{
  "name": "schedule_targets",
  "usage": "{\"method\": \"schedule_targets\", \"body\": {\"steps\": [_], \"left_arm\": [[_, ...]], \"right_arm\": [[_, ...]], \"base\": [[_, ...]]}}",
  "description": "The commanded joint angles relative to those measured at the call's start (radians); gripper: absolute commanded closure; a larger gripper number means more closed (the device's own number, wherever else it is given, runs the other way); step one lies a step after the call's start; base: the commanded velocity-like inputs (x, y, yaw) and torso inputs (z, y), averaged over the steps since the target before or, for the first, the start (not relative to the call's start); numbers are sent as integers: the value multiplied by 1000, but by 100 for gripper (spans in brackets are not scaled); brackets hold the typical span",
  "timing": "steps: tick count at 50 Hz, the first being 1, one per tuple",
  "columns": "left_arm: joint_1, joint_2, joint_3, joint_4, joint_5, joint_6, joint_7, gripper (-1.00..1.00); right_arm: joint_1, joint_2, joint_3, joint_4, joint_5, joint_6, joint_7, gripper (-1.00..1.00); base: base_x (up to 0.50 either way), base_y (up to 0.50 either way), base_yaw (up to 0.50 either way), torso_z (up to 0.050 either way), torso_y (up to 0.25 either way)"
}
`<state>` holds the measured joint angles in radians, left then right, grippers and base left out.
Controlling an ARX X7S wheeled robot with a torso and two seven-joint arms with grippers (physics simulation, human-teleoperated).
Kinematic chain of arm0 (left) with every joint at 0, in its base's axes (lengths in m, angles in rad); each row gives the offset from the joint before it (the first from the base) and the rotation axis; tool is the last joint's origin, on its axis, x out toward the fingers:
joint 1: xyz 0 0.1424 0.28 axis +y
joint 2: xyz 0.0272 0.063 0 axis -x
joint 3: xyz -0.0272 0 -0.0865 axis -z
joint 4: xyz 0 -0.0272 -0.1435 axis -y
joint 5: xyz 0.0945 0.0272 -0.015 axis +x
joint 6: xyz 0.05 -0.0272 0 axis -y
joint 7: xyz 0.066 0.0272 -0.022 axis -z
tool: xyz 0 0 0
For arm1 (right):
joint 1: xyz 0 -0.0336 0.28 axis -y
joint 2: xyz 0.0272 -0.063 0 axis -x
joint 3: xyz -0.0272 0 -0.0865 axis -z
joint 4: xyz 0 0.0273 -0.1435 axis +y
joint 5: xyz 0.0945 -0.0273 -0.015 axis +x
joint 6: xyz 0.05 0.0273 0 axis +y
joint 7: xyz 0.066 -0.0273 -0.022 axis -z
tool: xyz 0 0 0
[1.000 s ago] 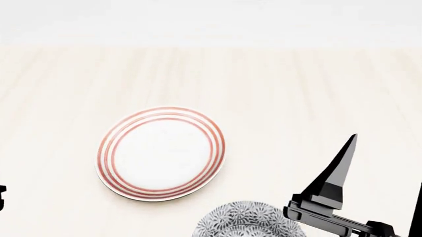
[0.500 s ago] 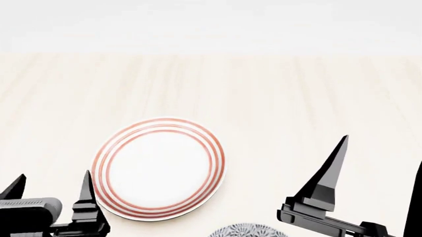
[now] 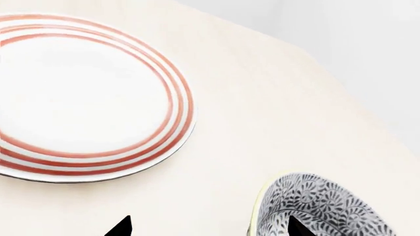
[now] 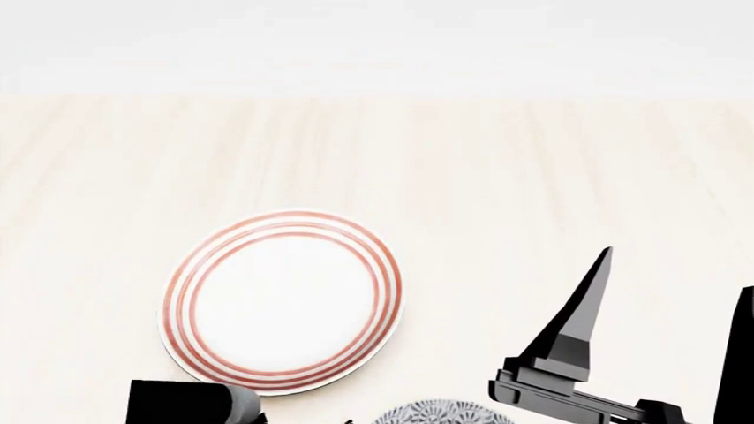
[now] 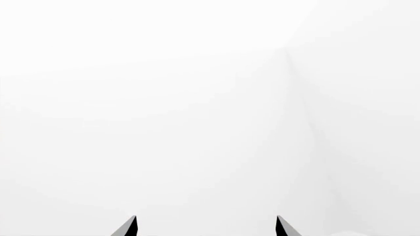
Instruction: Put the bowl on the plate.
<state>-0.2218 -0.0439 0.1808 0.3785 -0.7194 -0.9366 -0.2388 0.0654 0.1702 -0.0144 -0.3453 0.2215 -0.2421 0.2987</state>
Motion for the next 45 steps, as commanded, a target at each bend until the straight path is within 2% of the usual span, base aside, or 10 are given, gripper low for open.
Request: {"method": "schedule_targets", "body": {"steps": [1, 10, 17, 30, 31, 45], "left_arm": [[-26, 13, -28, -17, -143, -47, -18, -100], [-45, 10, -33, -21, -196, -48, -60, -100], [-95, 0, -4, -132, -231, -126, -111, -100], [-146, -21, 77, -264, -213, -141, -84, -100], [-147, -23, 82, -273, -210, -137, -81, 100], [-161, -83, 224, -223, -111, -61, -33, 100]], "right_arm": [[-2, -8, 10, 6, -17, -8, -14, -100], [-3, -2, 3, 8, -16, -9, -7, -100], [-6, 2, -3, 8, -11, -11, -3, -100], [-9, 9, -14, 4, -2, -10, 5, -100], [-10, 10, -14, 6, -2, -12, 4, -100], [-17, 15, -29, 15, 6, -25, 6, -100]], "base": [[0, 0, 0, 0, 0], [0, 0, 0, 0, 0], [0, 0, 0, 0, 0], [0, 0, 0, 0, 0], [0, 0, 0, 0, 0], [0, 0, 0, 0, 0]]}}
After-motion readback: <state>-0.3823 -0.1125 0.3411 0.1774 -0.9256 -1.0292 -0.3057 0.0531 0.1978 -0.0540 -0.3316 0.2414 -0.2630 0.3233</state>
